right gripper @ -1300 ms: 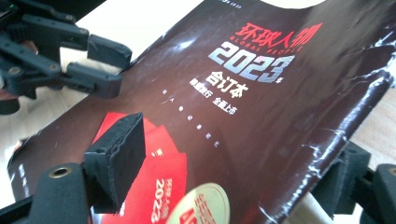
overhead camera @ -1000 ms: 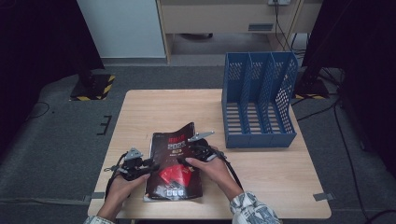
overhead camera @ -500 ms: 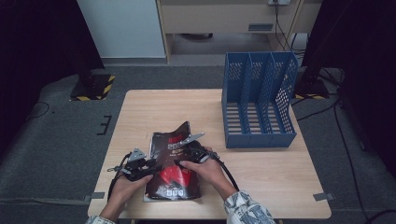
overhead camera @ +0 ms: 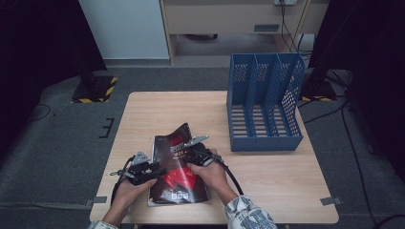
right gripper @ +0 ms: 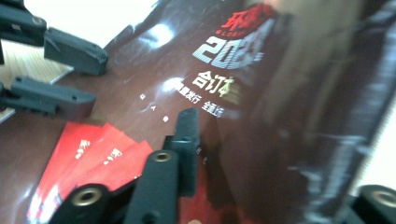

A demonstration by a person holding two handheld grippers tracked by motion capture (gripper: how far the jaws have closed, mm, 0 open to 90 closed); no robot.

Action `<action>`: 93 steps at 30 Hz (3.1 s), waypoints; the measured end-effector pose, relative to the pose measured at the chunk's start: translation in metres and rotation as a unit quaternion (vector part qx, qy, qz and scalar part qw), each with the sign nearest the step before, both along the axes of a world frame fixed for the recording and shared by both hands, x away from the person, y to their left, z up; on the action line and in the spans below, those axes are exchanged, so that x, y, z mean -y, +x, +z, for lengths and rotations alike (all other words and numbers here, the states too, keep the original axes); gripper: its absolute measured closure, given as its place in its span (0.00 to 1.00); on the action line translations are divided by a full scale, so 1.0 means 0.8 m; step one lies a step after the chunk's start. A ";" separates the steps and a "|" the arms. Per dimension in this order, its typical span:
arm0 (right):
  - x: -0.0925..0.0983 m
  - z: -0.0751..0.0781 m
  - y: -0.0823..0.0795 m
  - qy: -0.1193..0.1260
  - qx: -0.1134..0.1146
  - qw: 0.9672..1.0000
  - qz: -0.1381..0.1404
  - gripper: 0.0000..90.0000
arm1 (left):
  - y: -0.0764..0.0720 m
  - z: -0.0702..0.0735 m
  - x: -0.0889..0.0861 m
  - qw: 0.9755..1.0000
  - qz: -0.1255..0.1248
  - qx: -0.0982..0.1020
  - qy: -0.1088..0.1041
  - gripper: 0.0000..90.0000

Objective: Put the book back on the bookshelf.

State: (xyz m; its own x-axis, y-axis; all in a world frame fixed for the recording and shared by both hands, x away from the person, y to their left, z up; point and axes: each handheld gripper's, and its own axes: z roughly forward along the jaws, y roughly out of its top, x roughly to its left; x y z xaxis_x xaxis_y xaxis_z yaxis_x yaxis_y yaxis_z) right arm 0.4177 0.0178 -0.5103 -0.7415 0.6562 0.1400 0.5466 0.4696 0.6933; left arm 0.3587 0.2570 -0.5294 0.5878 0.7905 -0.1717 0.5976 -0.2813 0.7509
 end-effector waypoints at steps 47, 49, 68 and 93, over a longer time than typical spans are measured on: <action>0.031 0.075 -0.008 0.118 0.107 0.987 0.009 0.97 | 0.013 -0.001 0.003 0.997 -0.007 -0.053 -0.047 0.20; 0.032 0.079 -0.009 0.127 0.111 0.986 0.011 0.97 | 0.013 -0.001 0.003 0.997 -0.012 -0.053 -0.046 0.23; 0.035 0.086 -0.009 0.151 0.120 0.980 0.038 0.97 | 0.027 0.008 -0.010 0.993 -0.043 -0.085 -0.070 0.86; 0.058 0.109 -0.010 0.134 0.142 0.979 0.062 0.83 | 0.016 0.047 -0.013 0.999 -0.017 0.015 -0.039 0.97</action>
State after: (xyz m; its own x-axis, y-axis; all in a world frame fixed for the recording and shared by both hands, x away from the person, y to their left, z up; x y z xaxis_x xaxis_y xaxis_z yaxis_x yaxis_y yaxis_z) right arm 0.4100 -0.0289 -0.4228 -0.8470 0.5267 0.0720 0.2646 0.3002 0.9164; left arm 0.3711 0.2676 -0.4915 0.6203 0.7547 -0.2139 0.5657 -0.2414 0.7885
